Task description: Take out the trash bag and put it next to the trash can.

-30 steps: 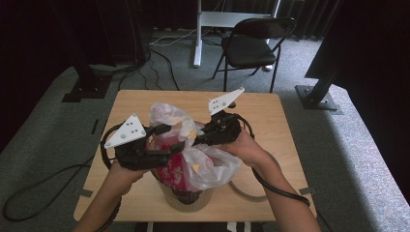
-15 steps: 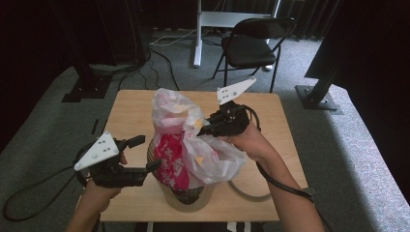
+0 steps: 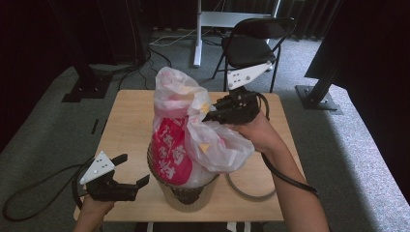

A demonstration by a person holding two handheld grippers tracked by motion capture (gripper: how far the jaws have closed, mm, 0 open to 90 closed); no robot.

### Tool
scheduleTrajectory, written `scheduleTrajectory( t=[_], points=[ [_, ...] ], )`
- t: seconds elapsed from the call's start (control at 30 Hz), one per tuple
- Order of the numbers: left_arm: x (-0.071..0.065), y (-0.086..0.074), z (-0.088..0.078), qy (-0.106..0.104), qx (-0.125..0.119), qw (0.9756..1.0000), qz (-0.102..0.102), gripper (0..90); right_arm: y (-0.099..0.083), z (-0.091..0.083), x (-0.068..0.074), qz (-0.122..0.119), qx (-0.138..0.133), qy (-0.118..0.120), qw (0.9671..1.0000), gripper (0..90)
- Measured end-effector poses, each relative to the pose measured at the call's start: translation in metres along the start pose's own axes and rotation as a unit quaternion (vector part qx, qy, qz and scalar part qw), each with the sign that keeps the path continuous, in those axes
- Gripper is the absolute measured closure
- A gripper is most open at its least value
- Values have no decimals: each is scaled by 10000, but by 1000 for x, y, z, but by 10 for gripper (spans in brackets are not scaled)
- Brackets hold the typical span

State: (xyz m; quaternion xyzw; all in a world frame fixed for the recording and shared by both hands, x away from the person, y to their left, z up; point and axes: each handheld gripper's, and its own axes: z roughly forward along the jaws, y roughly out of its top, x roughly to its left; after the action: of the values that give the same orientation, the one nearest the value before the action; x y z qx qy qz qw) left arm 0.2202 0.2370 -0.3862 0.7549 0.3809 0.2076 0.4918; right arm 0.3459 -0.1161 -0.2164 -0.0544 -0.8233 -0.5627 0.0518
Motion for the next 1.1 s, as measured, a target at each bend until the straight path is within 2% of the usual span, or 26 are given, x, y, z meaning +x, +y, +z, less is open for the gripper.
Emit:
scheduleTrajectory(
  t=[0.1, 0.17, 0.2, 0.23, 0.3, 0.33, 0.47, 0.5, 0.53, 0.57, 0.63, 0.67, 0.73, 0.87, 0.93, 1.1],
  points=[
    [12, -18, 7, 155, 50, 9996, -248, 0, 8, -8, 0, -29, -105, -60, 9999, 890],
    [21, -30, 12, 194, 93, 9987, -473, 0, 13, -14, 1, -30, -200, -62, 9998, 890],
    [24, -36, 16, 206, 99, 9984, -521, 0, 15, -18, 1, -45, -228, -109, 9997, 890],
    [24, -36, 16, 206, 99, 9984, -521, 0, 18, -21, 1, -63, -267, -106, 9996, 890],
    [31, -54, 29, 345, 290, 9977, -507, 0, 23, -30, 2, -78, -389, -171, 9991, 890],
    [31, -54, 29, 345, 290, 9977, -507, 0, 23, -30, 2, -78, -389, -171, 9991, 890],
    [32, -72, 46, 528, 421, 9972, -326, 0, 37, -48, 3, -102, -632, -353, 9973, 890],
    [32, -78, 54, 540, 491, 9969, -278, 0, 47, -58, 4, -142, -726, -468, 9962, 890],
    [32, -78, 54, 540, 491, 9969, -278, 0, 47, -58, 4, -142, -726, -468, 9962, 890],
    [32, -84, 61, 516, 584, 9967, -244, 0, 51, -62, 4, -144, -777, -524, 9955, 890],
    [31, -90, 67, 571, 617, 9964, -131, 0, 64, -75, 5, -182, -884, -645, 9938, 890],
    [30, -93, 72, 525, 668, 9963, -130, 0, 68, -80, 5, -166, -926, -709, 9930, 890],
    [31, -99, 77, 471, 655, 9966, -143, 0, 79, -93, 5, -159, -1033, -872, 9907, 889],
    [33, -108, 86, 467, 855, 9951, -164, 0, 88, -119, -2, -24, -1249, -1240, 9844, 890],
    [33, -112, 87, 530, 835, 9950, -166, 0, 88, -135, -8, 83, -1334, -1426, 9807, 889],
    [38, -117, 89, 524, 960, 9937, -255, 0, 81, -154, -18, 232, -1363, -1656, 9765, 889]
  ],
)
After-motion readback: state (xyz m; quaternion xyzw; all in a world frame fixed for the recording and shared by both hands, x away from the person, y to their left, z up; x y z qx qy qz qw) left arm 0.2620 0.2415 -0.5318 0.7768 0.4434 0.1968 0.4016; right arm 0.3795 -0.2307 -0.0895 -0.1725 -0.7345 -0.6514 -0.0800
